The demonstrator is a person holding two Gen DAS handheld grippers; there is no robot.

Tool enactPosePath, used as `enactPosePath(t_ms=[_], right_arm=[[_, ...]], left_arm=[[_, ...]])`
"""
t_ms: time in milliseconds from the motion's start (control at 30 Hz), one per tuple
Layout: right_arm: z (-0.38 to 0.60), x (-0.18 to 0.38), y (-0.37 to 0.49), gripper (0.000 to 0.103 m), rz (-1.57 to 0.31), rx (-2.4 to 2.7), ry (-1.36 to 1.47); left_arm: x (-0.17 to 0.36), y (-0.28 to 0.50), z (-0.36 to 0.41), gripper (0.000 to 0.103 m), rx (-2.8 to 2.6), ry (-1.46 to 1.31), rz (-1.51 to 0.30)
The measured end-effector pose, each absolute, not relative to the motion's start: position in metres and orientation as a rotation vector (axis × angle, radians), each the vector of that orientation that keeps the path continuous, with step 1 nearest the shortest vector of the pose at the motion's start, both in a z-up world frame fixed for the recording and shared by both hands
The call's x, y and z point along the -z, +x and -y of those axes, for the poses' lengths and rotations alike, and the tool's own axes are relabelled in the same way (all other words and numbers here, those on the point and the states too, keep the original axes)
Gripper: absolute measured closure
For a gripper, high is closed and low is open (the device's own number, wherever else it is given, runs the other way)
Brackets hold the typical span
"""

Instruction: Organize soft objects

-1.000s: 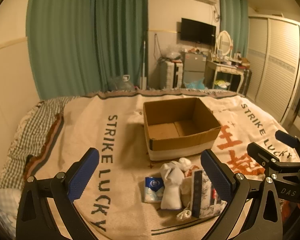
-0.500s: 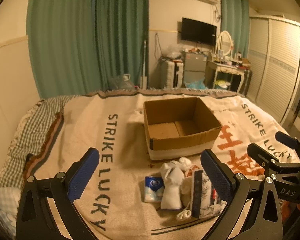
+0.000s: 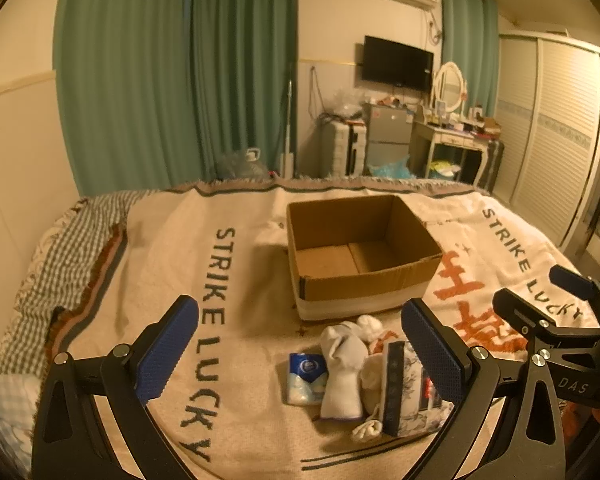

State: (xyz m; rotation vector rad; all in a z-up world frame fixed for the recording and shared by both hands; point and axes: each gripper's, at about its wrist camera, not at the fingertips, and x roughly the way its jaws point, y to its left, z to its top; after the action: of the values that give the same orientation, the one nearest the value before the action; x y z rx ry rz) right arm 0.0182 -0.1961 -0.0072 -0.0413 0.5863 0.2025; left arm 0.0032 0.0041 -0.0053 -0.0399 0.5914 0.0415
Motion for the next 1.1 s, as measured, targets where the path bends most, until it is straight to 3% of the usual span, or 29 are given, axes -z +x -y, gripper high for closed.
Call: enactPosePath(t_ms=[1100], right_arm=[[0.1917, 0.0149, 0.0174, 0.0, -0.615, -0.203, -0.065]], left_arm=[[0.0027, 0.008, -0.0051, 0.0, -0.042, -0.065, -0.588]])
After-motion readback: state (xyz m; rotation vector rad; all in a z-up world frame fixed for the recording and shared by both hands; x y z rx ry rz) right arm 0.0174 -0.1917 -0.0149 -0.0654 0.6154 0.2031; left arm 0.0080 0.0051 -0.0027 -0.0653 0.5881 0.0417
